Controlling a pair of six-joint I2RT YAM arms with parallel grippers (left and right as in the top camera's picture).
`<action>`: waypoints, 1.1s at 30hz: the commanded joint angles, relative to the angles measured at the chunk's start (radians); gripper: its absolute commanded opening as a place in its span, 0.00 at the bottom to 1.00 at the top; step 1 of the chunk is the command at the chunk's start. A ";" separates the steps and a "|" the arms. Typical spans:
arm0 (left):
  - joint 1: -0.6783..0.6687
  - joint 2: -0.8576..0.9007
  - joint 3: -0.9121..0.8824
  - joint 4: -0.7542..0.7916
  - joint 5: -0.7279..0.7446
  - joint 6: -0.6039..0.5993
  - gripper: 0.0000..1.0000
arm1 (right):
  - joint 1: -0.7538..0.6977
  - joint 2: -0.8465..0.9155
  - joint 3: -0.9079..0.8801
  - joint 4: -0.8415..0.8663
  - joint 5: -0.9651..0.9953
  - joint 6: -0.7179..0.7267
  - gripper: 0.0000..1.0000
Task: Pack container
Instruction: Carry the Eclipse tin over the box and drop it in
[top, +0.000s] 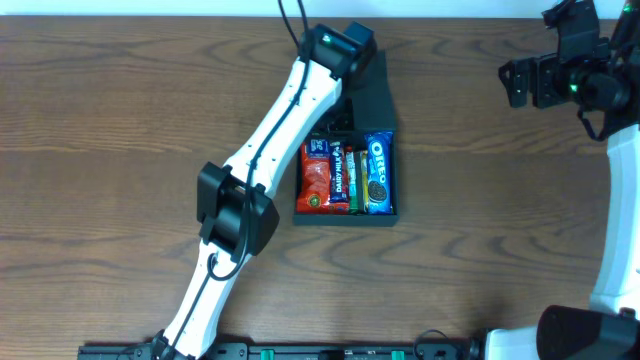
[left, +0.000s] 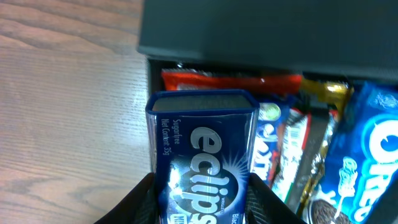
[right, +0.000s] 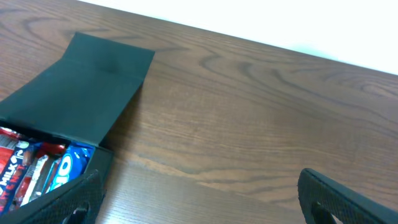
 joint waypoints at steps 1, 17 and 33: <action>-0.029 -0.033 -0.012 -0.025 -0.003 0.006 0.06 | -0.010 0.003 -0.011 0.003 0.006 -0.019 0.99; -0.036 -0.106 -0.145 -0.073 -0.029 0.049 0.06 | -0.010 0.003 -0.011 0.014 -0.006 -0.019 0.99; 0.006 -0.306 -0.610 0.368 0.046 0.164 0.06 | -0.010 0.003 -0.010 -0.003 -0.006 -0.017 0.99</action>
